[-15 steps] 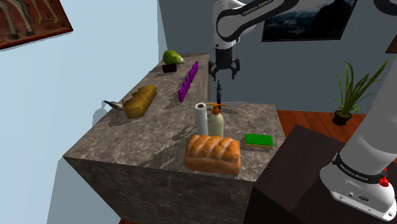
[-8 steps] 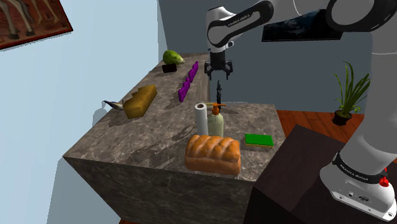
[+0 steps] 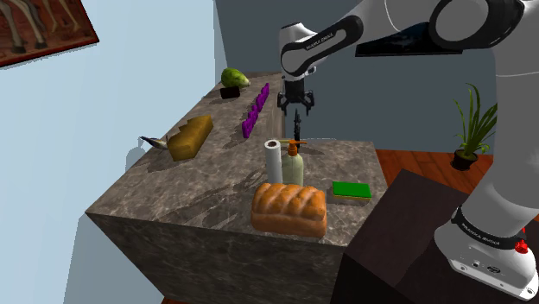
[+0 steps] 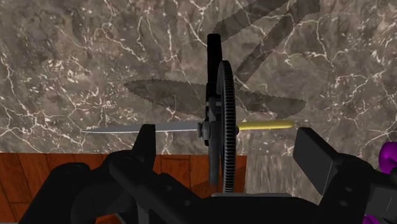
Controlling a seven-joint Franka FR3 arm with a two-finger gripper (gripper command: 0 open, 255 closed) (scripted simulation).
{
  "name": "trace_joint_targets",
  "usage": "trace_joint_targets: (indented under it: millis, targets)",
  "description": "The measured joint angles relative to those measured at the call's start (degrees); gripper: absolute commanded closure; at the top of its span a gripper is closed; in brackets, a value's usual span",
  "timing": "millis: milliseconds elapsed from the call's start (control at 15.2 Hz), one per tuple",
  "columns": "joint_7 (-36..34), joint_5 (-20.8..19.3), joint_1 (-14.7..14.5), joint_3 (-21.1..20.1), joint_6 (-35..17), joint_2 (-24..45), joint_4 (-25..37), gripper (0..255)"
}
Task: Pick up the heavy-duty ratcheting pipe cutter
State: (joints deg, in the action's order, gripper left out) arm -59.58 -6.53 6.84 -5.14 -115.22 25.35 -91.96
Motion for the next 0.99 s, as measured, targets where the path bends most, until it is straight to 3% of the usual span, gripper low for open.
trace_joint_targets:
  millis: [66, 990]
  targets:
    - [0.0, 0.0, 0.0, 0.0, -0.3, 0.0, -0.3, 255]
    - [0.1, 0.1, 0.0, 0.0, 1.2, -0.8, 0.5, 255]
